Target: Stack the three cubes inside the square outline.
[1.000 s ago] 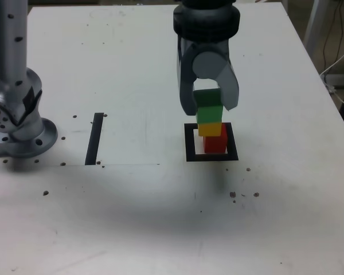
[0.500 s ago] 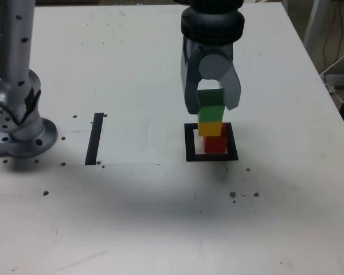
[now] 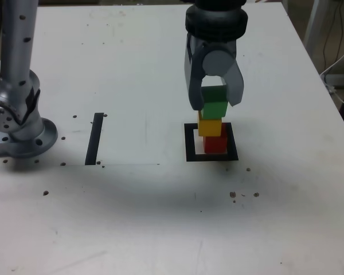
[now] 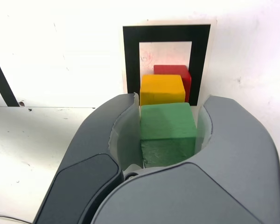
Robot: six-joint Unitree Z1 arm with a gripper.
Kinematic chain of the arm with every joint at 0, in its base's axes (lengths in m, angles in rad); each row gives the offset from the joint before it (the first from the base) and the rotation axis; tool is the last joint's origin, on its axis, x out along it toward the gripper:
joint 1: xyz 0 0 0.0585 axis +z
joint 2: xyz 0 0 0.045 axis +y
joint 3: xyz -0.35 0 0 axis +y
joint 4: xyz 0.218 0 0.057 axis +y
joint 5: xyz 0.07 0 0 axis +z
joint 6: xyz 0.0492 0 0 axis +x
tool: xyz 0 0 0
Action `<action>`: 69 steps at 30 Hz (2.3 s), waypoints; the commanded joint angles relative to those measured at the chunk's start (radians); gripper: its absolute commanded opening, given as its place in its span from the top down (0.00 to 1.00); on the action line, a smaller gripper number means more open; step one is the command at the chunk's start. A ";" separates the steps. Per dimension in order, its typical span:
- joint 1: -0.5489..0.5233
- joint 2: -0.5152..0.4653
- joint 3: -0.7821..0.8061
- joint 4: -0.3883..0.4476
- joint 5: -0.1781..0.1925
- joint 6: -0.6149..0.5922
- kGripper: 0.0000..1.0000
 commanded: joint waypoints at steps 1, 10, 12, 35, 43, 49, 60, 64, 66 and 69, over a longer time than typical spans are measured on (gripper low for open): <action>0.005 0.005 0.004 0.002 -0.003 0.002 0.74; 0.011 0.017 0.012 -0.003 -0.035 0.024 0.51; 0.011 0.018 0.016 -0.005 -0.040 0.027 0.43; 0.012 -0.054 0.023 0.027 0.032 0.023 0.00; 0.012 -0.114 0.069 0.058 0.016 0.019 0.00; 0.008 -0.220 0.169 0.075 -0.002 0.024 0.00; 0.004 -0.377 0.488 0.027 -0.017 0.079 0.00; 0.007 -0.405 0.615 -0.047 -0.026 0.094 0.00; 0.010 -0.409 0.673 -0.090 -0.030 0.101 0.00; 0.014 -0.412 0.741 -0.143 -0.036 0.107 0.00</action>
